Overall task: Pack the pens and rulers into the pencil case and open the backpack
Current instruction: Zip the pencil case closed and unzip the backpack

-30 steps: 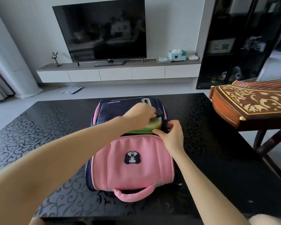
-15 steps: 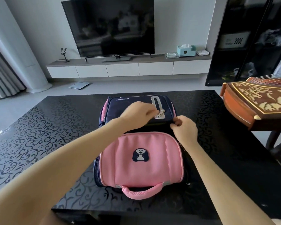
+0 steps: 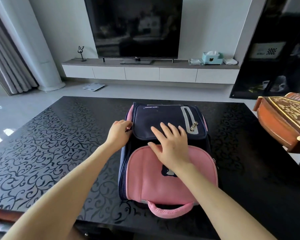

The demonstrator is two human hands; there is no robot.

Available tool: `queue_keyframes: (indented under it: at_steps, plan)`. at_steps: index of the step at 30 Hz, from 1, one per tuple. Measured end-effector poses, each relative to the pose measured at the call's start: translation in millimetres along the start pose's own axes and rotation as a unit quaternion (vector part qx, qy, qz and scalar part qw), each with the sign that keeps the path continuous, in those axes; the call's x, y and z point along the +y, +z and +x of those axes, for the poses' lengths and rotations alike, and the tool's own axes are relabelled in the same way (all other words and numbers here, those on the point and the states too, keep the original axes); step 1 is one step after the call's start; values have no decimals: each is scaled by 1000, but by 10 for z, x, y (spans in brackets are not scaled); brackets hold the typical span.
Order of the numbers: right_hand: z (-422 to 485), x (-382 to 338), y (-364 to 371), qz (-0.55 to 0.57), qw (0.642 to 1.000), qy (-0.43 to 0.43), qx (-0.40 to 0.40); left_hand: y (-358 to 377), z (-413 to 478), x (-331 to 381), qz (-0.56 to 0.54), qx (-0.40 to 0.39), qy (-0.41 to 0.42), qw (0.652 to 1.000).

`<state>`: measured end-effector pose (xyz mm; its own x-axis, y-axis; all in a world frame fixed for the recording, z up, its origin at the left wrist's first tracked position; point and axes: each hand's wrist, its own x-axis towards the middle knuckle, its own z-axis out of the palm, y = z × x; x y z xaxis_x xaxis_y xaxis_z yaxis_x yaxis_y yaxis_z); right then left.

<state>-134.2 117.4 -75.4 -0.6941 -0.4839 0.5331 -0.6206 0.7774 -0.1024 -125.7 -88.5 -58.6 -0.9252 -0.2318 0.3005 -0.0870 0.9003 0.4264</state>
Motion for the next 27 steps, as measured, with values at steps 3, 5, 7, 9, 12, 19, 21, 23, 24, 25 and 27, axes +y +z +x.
queue_keyframes:
  at_steps: [3,5,7,9,12,19,21,23,24,25,27]
  plan:
    - [-110,14,134,-20,999,-15,48,80,-9,-110,18,34,22,999]
    - [-144,13,196,-30,997,-16,71,93,-12,-117,47,37,44,997]
    - [-150,18,255,-40,996,-18,78,65,-34,-122,83,34,73,993]
    - [-161,11,312,-47,996,-18,71,7,-126,-120,119,21,88,989]
    - [-186,-13,386,-65,996,-7,53,3,-385,-8,141,-25,83,986]
    - [-266,-124,327,-40,997,28,63,46,-782,405,58,12,-14,998]
    - [-320,-220,197,-6,995,29,92,-50,-711,483,90,50,17,995]
    - [-342,-372,61,17,988,26,149,-134,-636,606,111,40,20,993]
    - [-330,-446,12,18,985,35,167,-153,-626,671,121,23,8,992]
    - [-298,-513,-28,23,983,56,171,-165,-623,727,132,5,-2,991]
    - [-217,-603,-59,53,979,105,167,-192,-639,777,137,-28,2,990]
